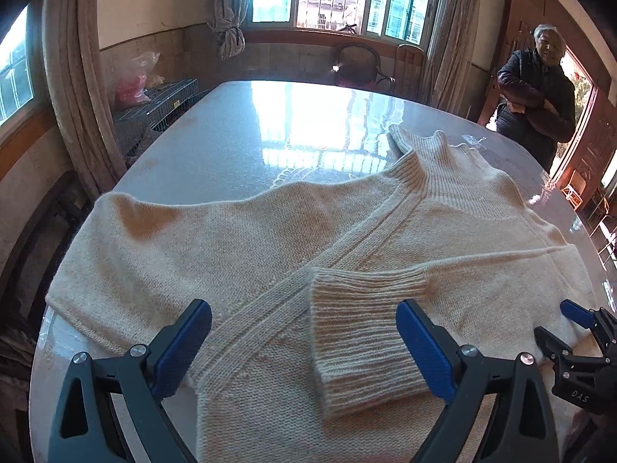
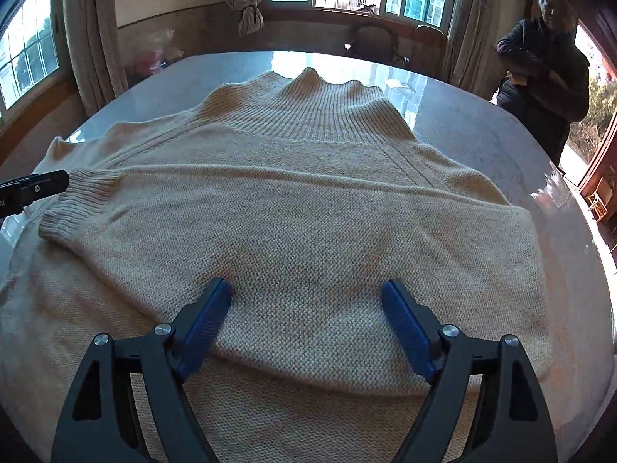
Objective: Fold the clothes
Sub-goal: 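Grasp the ribbed cuff of the second sleeve with the left tool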
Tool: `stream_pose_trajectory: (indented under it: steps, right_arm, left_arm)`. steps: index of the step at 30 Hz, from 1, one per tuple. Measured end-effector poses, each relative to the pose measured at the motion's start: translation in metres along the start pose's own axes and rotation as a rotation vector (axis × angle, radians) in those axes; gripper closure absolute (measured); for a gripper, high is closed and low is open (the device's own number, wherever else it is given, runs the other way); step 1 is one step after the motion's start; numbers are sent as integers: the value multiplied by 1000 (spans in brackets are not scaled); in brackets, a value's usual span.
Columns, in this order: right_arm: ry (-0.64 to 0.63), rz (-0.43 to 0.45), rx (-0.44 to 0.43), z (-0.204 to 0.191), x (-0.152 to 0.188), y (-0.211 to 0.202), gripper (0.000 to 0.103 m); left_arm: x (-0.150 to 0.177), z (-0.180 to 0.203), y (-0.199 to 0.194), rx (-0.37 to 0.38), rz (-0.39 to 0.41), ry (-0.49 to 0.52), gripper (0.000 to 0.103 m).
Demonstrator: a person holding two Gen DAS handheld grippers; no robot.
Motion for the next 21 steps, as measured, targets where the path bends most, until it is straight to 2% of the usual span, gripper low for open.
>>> stream_pose_trajectory:
  steps: [2, 4, 10, 14, 17, 19, 21]
  right_arm:
    - [-4, 11, 14, -2, 1, 1, 11]
    - [-8, 23, 28, -4, 3, 2, 10]
    - [-11, 39, 46, -7, 6, 3, 8]
    - [-14, 38, 48, -5, 5, 3, 8]
    - [-16, 38, 51, -5, 5, 3, 8]
    - [-16, 38, 52, -5, 4, 4, 8]
    - [-15, 37, 52, -5, 3, 4, 7]
  left_arm:
    - [1, -35, -12, 59, 2, -78, 4]
    - [3, -80, -20, 115, -6, -200, 4]
    - [27, -234, -17, 299, -53, -723, 4]
    - [52, -304, 9, 472, -124, -994, 5]
    - [64, -318, 36, 592, -230, -1088, 6]
    - [62, -314, 52, 641, -305, -1081, 10]
    - [60, -308, 70, 671, -399, -1058, 10]
Point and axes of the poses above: each gripper's, at about its wrist camera, not at the fingertips, and y roughly the way its jaws point, z to its right, x to its underside, the point moved 5 cm from there along y, roughly the way its jaws point, and after that the axes turned 15 degrees about -z, right-handed, at the moved point
